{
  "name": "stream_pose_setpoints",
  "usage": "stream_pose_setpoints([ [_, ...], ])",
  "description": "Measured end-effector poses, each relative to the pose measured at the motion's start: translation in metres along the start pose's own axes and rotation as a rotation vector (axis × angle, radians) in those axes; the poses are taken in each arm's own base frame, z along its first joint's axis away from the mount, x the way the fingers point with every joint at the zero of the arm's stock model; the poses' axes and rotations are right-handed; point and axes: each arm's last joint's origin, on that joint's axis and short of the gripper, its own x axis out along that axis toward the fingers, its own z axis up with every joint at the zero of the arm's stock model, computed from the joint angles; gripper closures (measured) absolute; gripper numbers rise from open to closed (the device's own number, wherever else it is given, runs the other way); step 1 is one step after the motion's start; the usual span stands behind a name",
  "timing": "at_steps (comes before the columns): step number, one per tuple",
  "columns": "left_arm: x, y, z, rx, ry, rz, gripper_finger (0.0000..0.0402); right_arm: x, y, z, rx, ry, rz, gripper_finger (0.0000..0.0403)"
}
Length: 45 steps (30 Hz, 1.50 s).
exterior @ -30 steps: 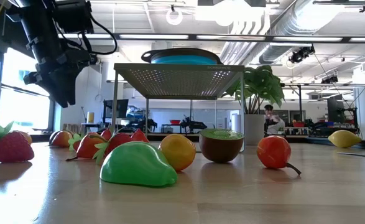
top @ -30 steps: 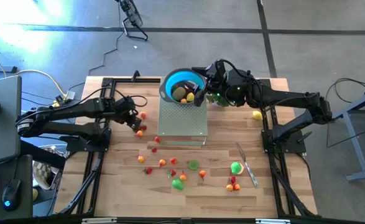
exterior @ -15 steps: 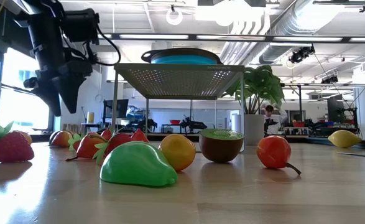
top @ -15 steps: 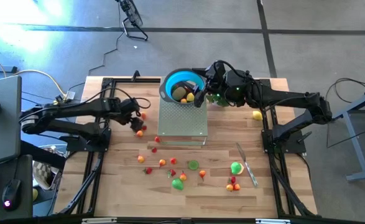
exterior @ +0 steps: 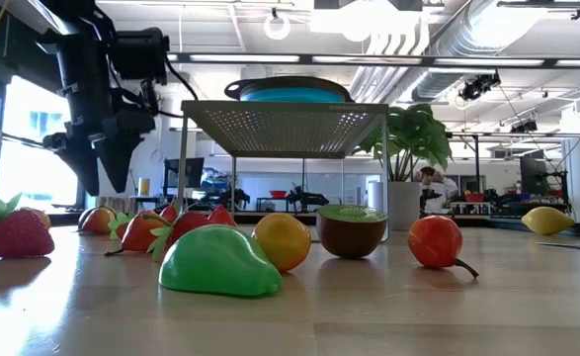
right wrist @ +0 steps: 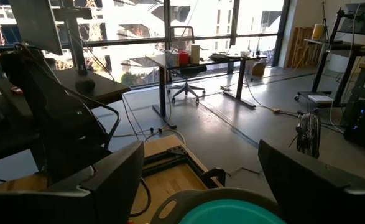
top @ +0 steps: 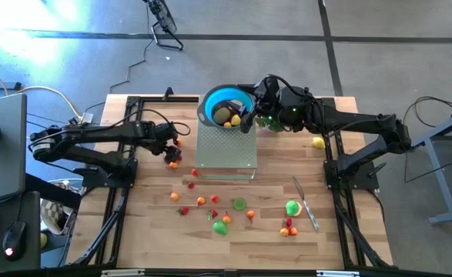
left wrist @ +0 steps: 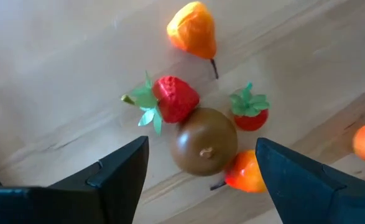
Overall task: Pick & Place Fruit
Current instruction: Put the brown kiwi in the blue bowl on the shelf
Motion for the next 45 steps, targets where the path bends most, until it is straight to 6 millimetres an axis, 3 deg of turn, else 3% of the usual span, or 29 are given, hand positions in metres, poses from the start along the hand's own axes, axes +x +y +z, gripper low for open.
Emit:
stream_pose_setpoints([
  [24, 0.034, -0.011, 0.004, -0.03, 0.129, 0.038, 0.0112, 0.0, 0.0, 0.0, -0.004, 0.0, 0.0, 0.0094],
  [45, 0.034, -0.011, 0.003, -0.035, 0.128, 0.046, 0.0112, 0.0, 0.0, 0.0, -0.004, 0.0, 0.0, 0.0094],
])
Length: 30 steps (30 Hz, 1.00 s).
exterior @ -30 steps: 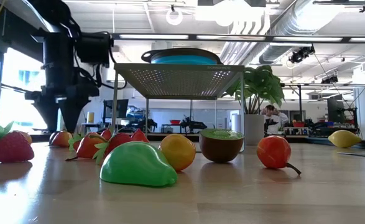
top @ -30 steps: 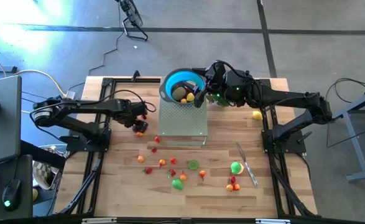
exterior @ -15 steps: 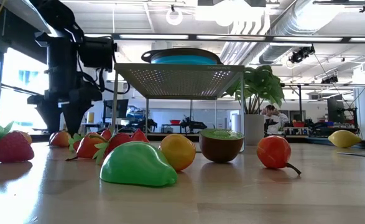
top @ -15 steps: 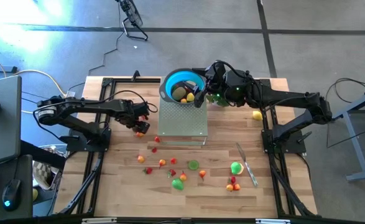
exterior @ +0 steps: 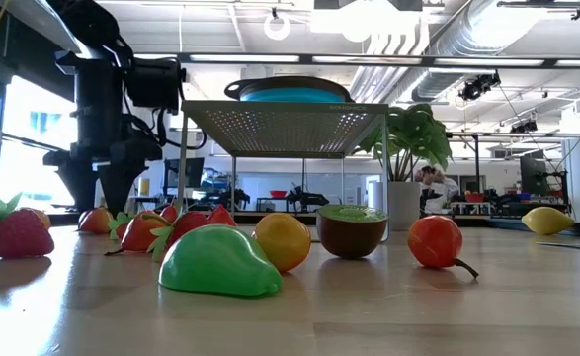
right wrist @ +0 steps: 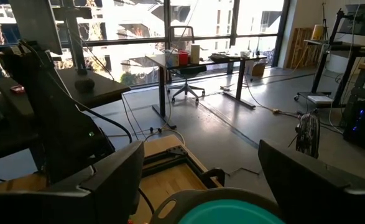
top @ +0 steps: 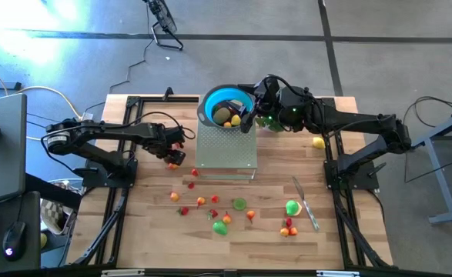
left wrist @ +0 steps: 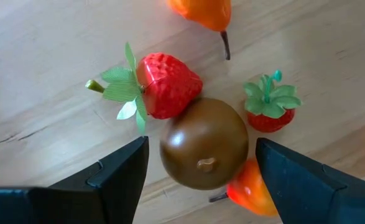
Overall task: Pick & Place Fruit
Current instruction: Put the brown kiwi in the blue bowl on the shelf
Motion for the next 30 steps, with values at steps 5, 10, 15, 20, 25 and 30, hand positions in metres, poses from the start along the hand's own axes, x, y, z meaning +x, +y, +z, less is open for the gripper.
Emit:
stream_pose_setpoints([
  [5, 0.007, 0.002, -0.003, -0.028, -0.008, -0.008, 0.0112, 0.0, 0.0, 0.0, 0.0, 0.0, 0.0, 0.0094],
  [10, 0.018, 0.009, -0.012, -0.07, 0.018, -0.015, 0.0112, 0.0, 0.0, 0.0, 0.0, 0.0, 0.0, 0.0094],
  [15, 0.019, 0.009, -0.012, -0.078, 0.016, -0.017, 0.0112, 0.0, 0.0, 0.0, -0.022, 0.0, 0.0, 0.0094],
  [20, 0.02, 0.009, -0.011, -0.08, 0.007, -0.025, 0.0112, 0.0, 0.0, 0.0, -0.022, 0.0, 0.0, 0.0094],
  [25, 0.02, 0.009, -0.011, -0.08, 0.006, -0.026, 0.0112, 0.0, 0.0, 0.0, -0.022, 0.0, 0.0, 0.0094],
  [30, 0.02, 0.008, -0.011, -0.08, 0.006, -0.028, 0.0112, 0.0, 0.0, 0.0, -0.022, 0.0, 0.0, 0.0094],
])
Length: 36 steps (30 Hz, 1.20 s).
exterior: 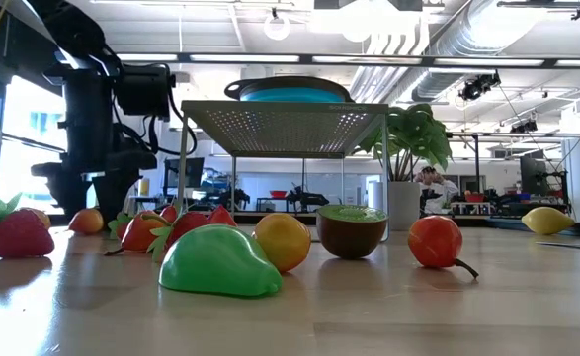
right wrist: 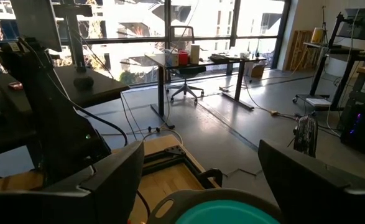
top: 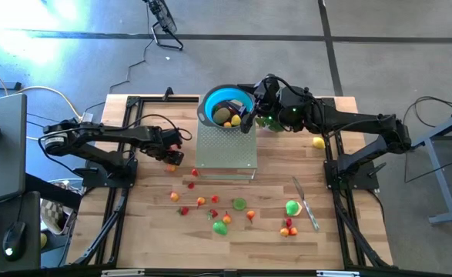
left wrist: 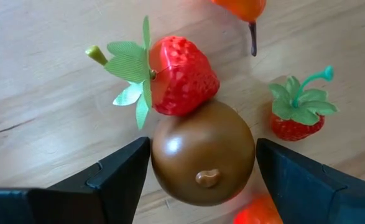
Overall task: Pick & Place Fruit
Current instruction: Put the brown kiwi in the blue bowl on the shelf
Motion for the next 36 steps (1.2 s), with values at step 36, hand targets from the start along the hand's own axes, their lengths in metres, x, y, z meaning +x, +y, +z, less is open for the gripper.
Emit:
stream_pose_setpoints([
  [36, -0.0038, 0.0029, -0.0023, 0.009, 0.009, 0.007, 0.0164, 0.0, -0.0001, 0.0, 0.004, 0.0, 0.0, 0.0094],
])
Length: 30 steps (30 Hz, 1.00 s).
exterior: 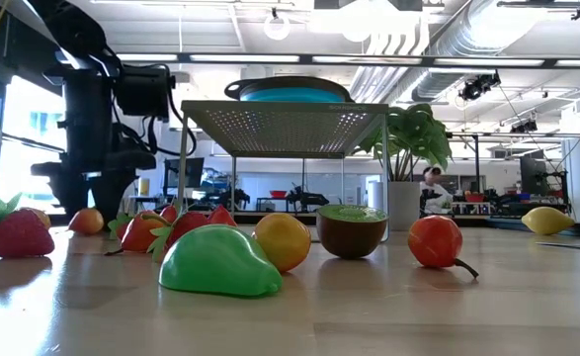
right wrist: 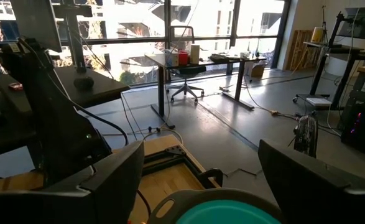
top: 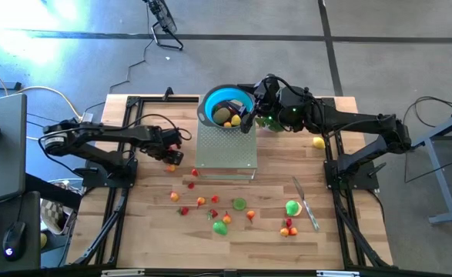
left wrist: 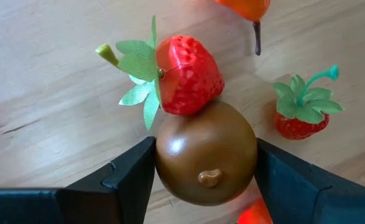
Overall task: Pick & Place Fruit
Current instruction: Put the brown kiwi in the blue bowl on the shelf
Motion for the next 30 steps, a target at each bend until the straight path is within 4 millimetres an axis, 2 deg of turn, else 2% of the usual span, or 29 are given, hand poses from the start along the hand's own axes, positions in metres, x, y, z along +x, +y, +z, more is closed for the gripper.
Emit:
stream_pose_setpoints([
  [30, -0.073, 0.031, -0.024, -0.024, -0.221, -0.26, 0.0165, 0.0, 0.0, 0.001, 0.003, -0.009, 0.001, 0.0094],
])
